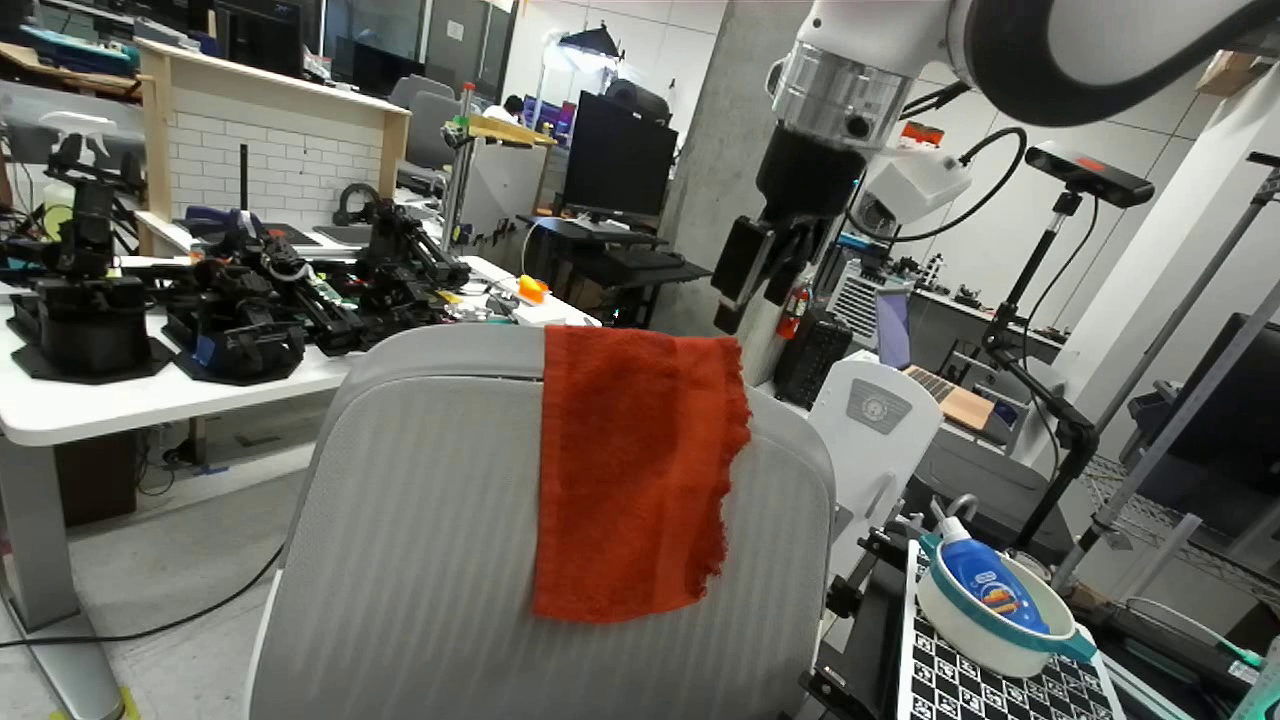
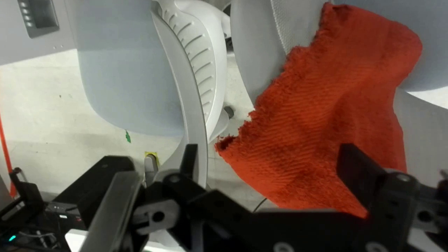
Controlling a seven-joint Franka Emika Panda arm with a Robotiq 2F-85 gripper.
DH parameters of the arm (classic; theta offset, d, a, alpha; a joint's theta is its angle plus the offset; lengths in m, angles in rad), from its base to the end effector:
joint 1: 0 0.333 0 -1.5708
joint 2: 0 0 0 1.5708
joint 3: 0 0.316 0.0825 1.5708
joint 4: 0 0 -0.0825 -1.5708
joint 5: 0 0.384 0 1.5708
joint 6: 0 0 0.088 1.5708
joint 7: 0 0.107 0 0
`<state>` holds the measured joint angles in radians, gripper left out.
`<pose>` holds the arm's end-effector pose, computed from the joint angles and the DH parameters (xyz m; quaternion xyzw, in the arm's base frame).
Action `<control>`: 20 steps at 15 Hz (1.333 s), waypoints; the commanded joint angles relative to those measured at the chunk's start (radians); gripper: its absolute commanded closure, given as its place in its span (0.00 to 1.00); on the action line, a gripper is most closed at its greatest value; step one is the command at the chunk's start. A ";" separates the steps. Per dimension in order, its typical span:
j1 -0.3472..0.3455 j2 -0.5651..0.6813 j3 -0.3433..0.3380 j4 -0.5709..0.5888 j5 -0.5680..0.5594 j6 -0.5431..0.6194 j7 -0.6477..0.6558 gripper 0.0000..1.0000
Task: Move the orange towel from the chair on the right to the one on the left
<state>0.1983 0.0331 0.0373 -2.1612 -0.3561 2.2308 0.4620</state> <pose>0.5332 0.1170 0.3867 0.9898 -0.0058 0.0652 0.1266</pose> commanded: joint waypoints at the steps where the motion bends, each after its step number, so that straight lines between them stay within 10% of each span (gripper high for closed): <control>1: -0.044 -0.045 0.016 -0.105 -0.019 0.192 -0.034 0.00; 20: -0.106 0.039 0.002 -0.113 0.154 0.312 -0.146 0.00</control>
<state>0.1135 0.0390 0.0370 -2.3016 -0.2506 2.5126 0.3673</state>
